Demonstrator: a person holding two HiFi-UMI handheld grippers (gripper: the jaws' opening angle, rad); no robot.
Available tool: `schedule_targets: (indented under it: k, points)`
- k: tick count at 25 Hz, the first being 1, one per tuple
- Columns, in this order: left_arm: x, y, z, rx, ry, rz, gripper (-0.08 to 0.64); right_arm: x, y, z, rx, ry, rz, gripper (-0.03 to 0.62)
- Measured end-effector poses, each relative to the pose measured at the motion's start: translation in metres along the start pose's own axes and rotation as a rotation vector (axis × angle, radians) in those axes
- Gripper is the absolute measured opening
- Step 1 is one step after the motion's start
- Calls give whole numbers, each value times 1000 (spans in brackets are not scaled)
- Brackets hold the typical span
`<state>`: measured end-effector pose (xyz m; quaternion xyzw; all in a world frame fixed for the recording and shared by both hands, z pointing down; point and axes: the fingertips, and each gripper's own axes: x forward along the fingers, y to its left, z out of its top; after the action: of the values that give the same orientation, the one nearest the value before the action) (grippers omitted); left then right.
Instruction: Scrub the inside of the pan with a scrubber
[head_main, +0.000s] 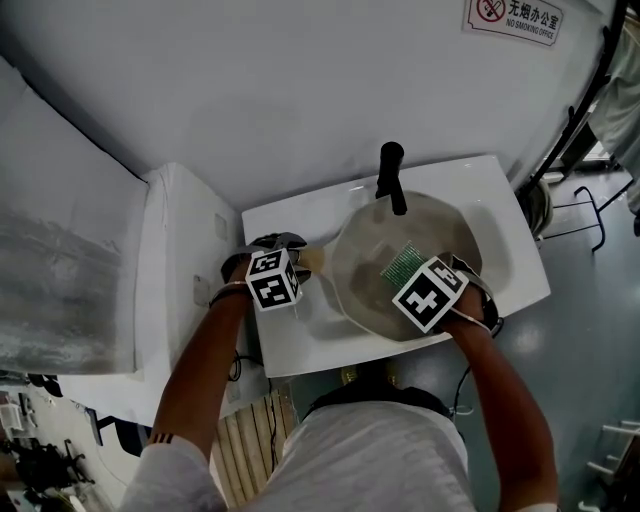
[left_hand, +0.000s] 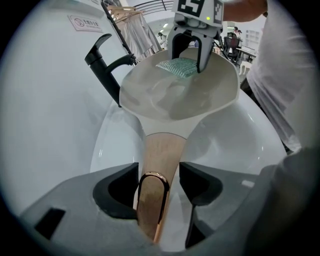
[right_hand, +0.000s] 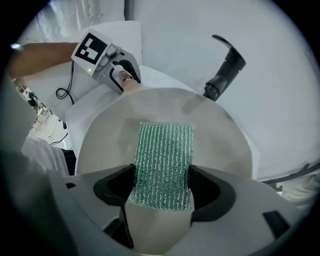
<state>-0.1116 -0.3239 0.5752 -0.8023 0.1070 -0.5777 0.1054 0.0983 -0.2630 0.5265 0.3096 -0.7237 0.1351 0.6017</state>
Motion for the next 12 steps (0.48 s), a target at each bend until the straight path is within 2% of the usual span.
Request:
schedule_targets:
  k: [6, 12]
  points:
    - [-20, 4, 4, -51, -16, 10, 284, -28, -9, 17, 8, -108, -14, 340]
    - [-56, 11, 37, -114, -146, 81, 288, -57, -18, 31, 21, -209, -7, 340]
